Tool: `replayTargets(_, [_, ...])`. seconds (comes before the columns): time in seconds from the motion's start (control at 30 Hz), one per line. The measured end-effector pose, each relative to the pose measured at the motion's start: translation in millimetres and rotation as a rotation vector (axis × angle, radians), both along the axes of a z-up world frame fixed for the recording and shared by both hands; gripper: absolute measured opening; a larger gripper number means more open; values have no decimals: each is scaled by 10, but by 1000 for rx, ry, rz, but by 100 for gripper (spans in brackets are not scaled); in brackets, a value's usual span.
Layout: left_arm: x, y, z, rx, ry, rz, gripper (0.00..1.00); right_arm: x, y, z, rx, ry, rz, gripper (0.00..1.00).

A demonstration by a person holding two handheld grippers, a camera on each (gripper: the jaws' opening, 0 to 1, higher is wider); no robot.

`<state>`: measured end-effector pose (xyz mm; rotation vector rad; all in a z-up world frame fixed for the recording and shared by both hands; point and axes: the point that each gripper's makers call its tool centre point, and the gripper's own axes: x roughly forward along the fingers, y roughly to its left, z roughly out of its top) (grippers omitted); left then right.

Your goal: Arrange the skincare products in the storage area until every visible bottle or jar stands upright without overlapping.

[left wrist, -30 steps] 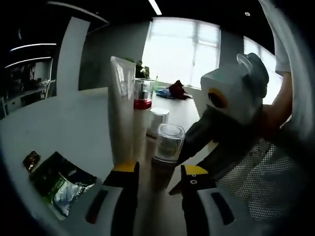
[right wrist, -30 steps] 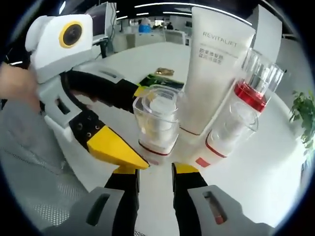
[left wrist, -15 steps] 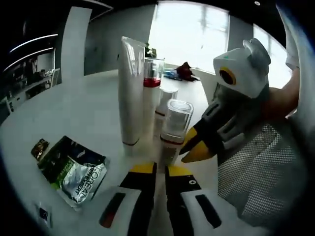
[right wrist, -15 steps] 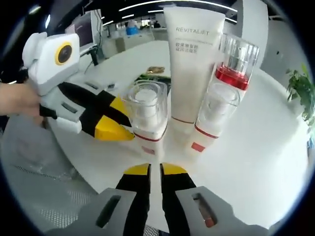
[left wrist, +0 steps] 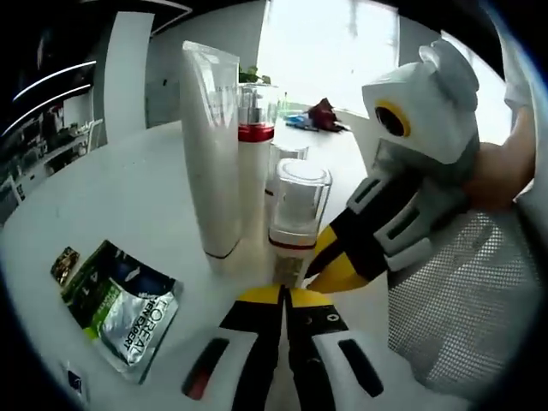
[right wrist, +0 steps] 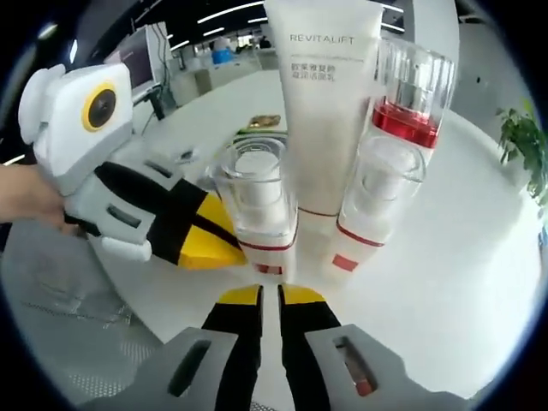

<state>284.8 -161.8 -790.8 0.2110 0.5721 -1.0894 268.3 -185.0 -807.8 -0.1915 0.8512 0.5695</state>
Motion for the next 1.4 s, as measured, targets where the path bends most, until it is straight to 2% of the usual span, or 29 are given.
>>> replayTargets(0.33, [180,-58,0,1,-13,24,0,86,-18,-1,6,-5,-8,7])
replayTargets(0.83, [303,-75,4,6,-14,42,1,190,-22,10,6,-12,-8,8])
replayTargets(1.1, [285,-34,42,13,-6,47,5,153,-58,15,-3,-6,-5,10])
replayTargets(1.3, [246,65,64,29,0,60,10,81,-52,93,2,-16,-10,14])
replayTargets(1.4, [187,124,144,22,7,81,13,28,-19,134,12,-16,-3,17])
